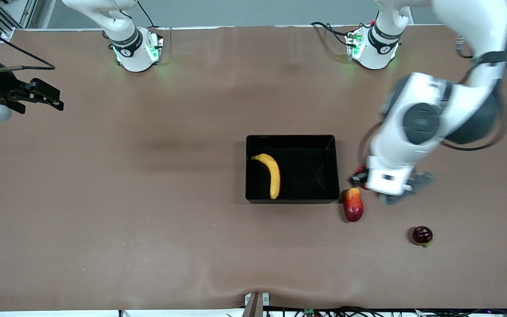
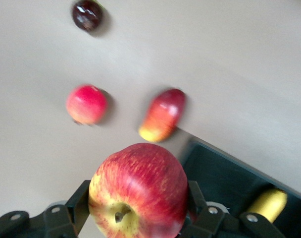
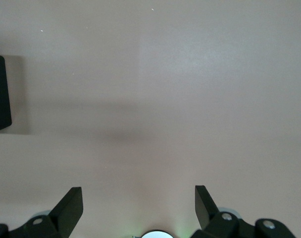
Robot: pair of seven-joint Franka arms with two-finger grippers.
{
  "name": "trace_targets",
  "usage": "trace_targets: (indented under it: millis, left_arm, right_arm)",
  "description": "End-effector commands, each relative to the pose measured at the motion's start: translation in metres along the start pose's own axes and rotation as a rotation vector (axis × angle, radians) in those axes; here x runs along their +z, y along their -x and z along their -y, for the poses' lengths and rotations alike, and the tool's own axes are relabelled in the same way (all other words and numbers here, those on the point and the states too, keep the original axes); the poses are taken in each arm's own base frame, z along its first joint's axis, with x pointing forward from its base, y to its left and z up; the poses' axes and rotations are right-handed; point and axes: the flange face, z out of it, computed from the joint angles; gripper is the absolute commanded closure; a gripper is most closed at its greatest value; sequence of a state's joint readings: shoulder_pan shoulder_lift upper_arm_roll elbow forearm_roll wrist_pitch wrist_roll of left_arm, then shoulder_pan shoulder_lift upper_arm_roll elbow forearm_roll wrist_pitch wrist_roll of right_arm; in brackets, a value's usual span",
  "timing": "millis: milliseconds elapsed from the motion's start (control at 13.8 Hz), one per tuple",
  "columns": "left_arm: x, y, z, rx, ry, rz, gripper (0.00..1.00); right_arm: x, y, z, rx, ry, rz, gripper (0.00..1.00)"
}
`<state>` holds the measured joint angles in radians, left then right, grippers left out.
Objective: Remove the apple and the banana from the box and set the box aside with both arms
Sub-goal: 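Lift the apple out of the tray and carry it beside the mango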
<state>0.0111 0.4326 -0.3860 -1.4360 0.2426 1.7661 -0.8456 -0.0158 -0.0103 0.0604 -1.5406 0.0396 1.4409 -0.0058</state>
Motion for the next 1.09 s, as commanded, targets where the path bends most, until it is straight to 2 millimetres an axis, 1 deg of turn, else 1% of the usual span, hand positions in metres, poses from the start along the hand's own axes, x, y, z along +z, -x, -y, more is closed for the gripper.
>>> trace_targets:
  millis: [0,72,217,289,434,507,579,651,868,941,1013]
  left_arm:
    - [0.016,-0.028,0.045,0.068,-0.011,0.047,1.0]
    - [0.027,-0.044,0.066,0.08,-0.016,0.062,1.0]
    - [0.063,-0.076,0.114,0.109,-0.02,0.106,1.0]
    - [0.082,-0.087,0.133,0.109,-0.015,0.118,1.0]
    - [0.115,-0.093,0.155,0.135,-0.007,0.107,1.0]
    - [0.131,-0.1,0.173,0.138,-0.006,0.088,1.0]
    - [0.141,-0.105,0.184,0.146,-0.003,0.07,1.0]
    - [0.151,-0.11,0.188,0.152,0.008,0.07,1.0]
    - [0.173,-0.12,0.197,0.167,0.034,0.054,1.0]
    - [0.177,-0.122,0.197,0.178,0.027,0.044,1.0]
    - [0.176,-0.123,0.195,0.189,0.019,0.029,1.0]
  right_arm:
    - [-0.001,0.004,0.002,0.012,-0.012,0.007,0.0]
    - [-0.001,0.004,0.002,0.01,-0.012,0.007,0.0]
    - [-0.001,0.004,0.002,0.012,-0.012,0.009,0.0]
    - [-0.001,0.004,0.002,0.012,-0.012,0.007,0.0]
    - [-0.001,0.005,0.002,0.012,-0.012,0.013,0.0]
    - [-0.001,0.005,0.002,0.012,-0.012,0.015,0.0]
    - [-0.001,0.005,0.002,0.012,-0.013,0.015,0.0]
    - [0.0,0.005,0.002,0.013,-0.013,0.019,0.0]
    - [0.002,0.005,0.002,0.012,-0.014,0.026,0.0]
    - [0.002,0.005,0.002,0.012,-0.014,0.026,0.0]
    - [0.002,0.005,0.002,0.012,-0.014,0.026,0.0]
